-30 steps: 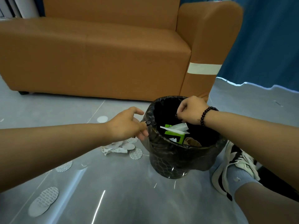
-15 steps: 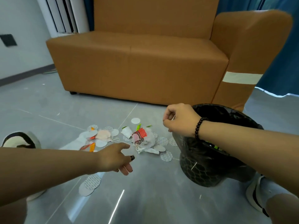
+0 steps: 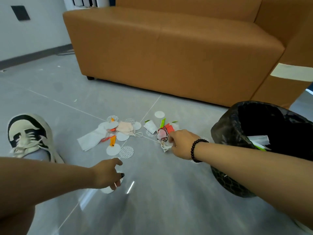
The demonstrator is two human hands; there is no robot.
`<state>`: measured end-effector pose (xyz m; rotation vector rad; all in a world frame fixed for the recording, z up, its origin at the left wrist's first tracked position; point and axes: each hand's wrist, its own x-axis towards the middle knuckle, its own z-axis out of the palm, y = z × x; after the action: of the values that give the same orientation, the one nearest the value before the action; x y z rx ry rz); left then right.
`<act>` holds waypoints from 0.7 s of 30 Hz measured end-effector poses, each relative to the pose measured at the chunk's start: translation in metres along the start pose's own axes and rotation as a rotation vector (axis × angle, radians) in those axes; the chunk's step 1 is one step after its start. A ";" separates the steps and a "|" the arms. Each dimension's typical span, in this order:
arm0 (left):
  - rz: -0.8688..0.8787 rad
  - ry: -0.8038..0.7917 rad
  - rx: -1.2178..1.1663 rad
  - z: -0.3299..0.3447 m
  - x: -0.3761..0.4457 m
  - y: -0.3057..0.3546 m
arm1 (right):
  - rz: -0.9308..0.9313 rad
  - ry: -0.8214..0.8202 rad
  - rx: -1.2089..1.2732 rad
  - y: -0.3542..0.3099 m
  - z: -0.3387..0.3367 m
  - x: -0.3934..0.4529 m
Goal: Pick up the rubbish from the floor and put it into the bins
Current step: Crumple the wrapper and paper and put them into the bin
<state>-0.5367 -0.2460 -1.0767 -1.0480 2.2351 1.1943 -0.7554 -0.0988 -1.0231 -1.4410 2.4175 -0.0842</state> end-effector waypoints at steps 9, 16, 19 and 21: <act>0.051 0.024 -0.132 -0.006 0.021 0.000 | 0.105 0.152 -0.034 0.001 0.047 0.089; 0.039 -0.010 -0.146 -0.006 0.024 -0.001 | 0.206 -0.065 -0.139 0.007 0.070 0.124; 0.044 -0.026 -0.141 -0.009 0.022 0.000 | 0.192 -0.034 -0.177 0.004 0.058 0.123; 0.061 -0.003 -0.139 -0.013 0.019 0.004 | 0.177 -0.025 -0.174 0.000 0.038 0.119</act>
<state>-0.5524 -0.2632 -1.0796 -1.0350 2.2229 1.3928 -0.7958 -0.1980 -1.0880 -1.2807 2.5725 0.1887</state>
